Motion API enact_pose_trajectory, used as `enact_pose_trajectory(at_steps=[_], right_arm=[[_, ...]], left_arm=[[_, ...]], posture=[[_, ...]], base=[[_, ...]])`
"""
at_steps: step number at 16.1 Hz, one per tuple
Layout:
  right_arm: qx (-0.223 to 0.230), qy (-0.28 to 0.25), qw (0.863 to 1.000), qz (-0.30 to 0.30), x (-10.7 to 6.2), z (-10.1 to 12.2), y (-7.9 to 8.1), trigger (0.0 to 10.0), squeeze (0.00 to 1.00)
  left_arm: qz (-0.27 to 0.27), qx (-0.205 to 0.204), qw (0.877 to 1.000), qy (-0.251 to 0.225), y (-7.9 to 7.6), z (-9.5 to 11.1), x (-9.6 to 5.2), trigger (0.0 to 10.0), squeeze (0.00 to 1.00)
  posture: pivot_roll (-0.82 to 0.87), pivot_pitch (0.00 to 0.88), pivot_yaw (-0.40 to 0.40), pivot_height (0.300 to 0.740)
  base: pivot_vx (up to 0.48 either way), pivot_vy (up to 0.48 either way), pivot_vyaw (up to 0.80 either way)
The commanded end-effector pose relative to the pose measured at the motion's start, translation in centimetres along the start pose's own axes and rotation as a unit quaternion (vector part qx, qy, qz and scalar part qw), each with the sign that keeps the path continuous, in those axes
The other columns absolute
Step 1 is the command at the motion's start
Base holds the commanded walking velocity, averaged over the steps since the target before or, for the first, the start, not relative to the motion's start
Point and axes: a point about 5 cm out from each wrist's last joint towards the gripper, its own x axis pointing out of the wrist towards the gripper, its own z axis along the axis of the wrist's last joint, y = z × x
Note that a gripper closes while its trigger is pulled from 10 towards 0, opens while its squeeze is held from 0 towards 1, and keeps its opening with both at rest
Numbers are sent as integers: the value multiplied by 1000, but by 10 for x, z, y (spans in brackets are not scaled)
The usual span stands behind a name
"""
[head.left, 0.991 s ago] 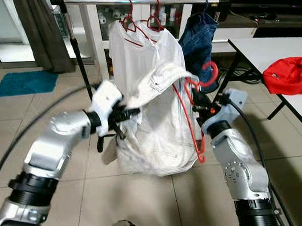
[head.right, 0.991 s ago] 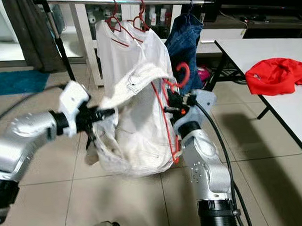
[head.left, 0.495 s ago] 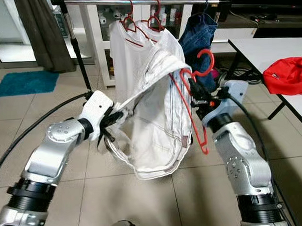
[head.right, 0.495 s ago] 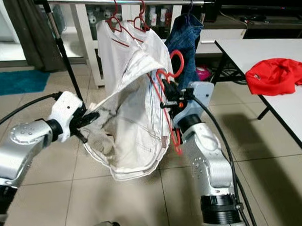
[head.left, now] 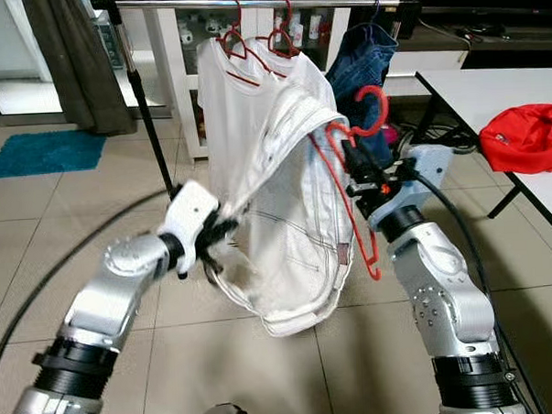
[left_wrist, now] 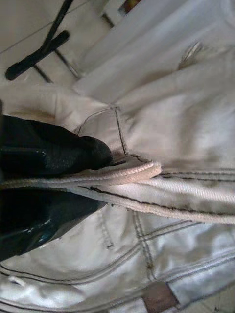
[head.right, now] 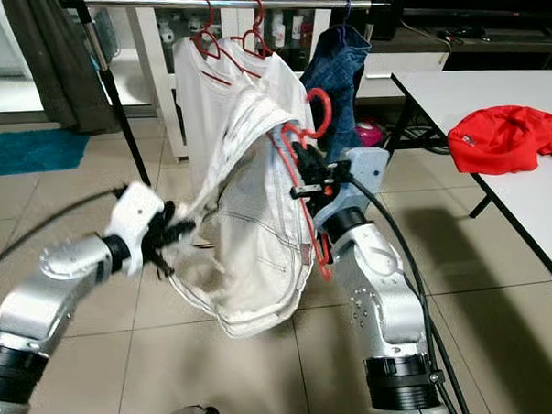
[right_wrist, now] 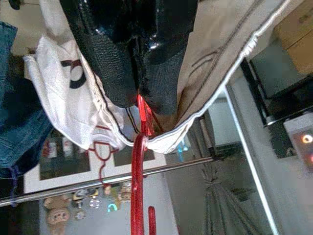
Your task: Hang hanger
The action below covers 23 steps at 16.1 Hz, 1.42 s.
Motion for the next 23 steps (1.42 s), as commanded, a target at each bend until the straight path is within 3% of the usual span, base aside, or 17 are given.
enact_pose_trajectory(at_steps=[1,2,7,10,12,14,16,18,20,23], right_arm=[[-21,-73,997,19,3,29,6,10000,0],[-22,-74,997,21,3,29,6,10000,0],[-23,-83,996,29,3,33,8,10000,0],[-30,-83,995,40,2,33,10,10000,0],[-41,-80,995,50,1,33,10,10000,0],[-47,-73,994,70,1,34,9,10000,0],[-55,-60,991,102,1,36,5,10000,0],[-75,-43,985,149,-1,42,0,10000,0],[-74,-32,977,200,-5,47,0,10000,0],[-86,-12,961,263,-12,51,3,10000,0]], left_arm=[[2,-1,1000,3,3,-4,-2,10000,416],[2,-4,1000,5,4,-5,-3,10000,1000],[-41,-12,999,-19,1,-4,-6,10000,1000],[-73,-16,996,-39,6,0,-16,10000,1000],[-81,-6,994,-67,17,10,-27,10000,1000],[-97,6,988,-116,35,37,-46,10000,1000],[-129,41,978,-156,58,73,-69,10000,1000],[-187,93,965,-158,74,104,-81,10000,1000],[-261,134,945,-143,72,120,-80,10000,1000],[-318,171,925,-119,72,136,-77,10000,1000]], posture=[[6,0,-4,740],[6,0,-5,740],[6,0,-8,740],[3,0,-6,740],[3,0,-5,740],[9,0,-8,740],[26,0,-16,740],[46,0,-26,740],[54,0,-21,740],[51,0,-11,740]], base=[[0,0,0],[0,0,0],[0,0,0],[0,0,0],[0,0,0],[0,0,0],[0,0,0],[0,0,0],[0,0,0],[0,0,0]])
